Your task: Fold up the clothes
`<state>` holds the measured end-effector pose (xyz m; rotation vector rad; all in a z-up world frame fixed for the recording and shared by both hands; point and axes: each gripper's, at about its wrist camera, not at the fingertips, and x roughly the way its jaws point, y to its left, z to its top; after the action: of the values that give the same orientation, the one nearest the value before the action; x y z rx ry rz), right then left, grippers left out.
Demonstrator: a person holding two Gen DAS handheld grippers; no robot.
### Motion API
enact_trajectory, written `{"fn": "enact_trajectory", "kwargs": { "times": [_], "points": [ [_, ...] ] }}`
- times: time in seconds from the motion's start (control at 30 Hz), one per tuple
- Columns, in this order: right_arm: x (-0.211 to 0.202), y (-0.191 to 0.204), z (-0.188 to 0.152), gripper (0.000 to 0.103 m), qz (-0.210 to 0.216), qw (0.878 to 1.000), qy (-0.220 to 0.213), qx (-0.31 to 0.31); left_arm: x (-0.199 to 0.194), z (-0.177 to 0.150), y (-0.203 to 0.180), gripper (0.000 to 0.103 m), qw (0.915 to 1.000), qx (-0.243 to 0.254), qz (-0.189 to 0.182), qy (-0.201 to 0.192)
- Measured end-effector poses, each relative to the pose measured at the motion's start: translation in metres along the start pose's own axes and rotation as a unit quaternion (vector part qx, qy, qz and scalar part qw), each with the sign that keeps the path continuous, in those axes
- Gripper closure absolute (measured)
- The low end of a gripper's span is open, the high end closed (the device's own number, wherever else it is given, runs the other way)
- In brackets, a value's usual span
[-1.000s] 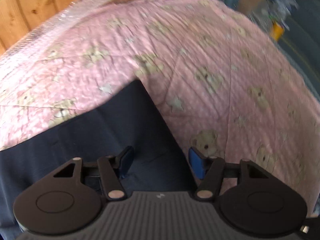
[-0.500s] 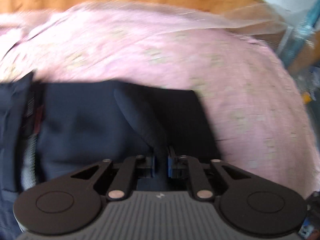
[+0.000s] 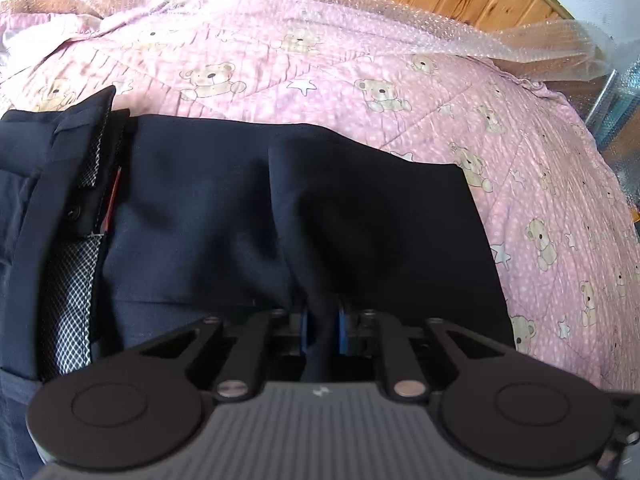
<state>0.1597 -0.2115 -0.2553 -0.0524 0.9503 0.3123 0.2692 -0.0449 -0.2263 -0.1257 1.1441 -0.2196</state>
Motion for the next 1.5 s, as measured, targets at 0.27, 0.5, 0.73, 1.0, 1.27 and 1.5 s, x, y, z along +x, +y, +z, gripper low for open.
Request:
{"fn": "enact_trajectory", "kwargs": {
  "times": [0.27,0.5,0.73,1.0,1.27,1.5],
  "points": [
    [0.021,0.004,0.009,0.077,0.024,0.998,0.055,-0.01,0.001,-0.001,-0.011,0.086,0.9995,0.018,0.027,0.004],
    [0.0,-0.008,0.069,0.078,0.009,0.999,0.013,-0.034,0.0,-0.001,-0.011,0.086,0.9996,0.01,0.027,0.004],
    [0.083,-0.041,0.12,0.079,-0.028,0.998,0.054,0.004,-0.001,-0.001,-0.012,0.085,0.9995,0.006,0.031,0.002],
    [0.072,-0.037,0.154,0.077,0.021,0.999,0.019,0.036,-0.053,-0.021,-0.009,0.086,0.9991,-0.015,0.009,-0.039],
    [0.127,0.009,0.173,0.077,0.057,0.997,0.059,-0.011,-0.045,-0.07,-0.018,0.088,0.9996,-0.008,0.027,0.001],
    [0.041,-0.044,0.131,0.064,0.087,0.994,0.008,0.069,-0.064,-0.082,0.006,0.076,0.9968,-0.057,0.044,-0.033]
  ]
}}
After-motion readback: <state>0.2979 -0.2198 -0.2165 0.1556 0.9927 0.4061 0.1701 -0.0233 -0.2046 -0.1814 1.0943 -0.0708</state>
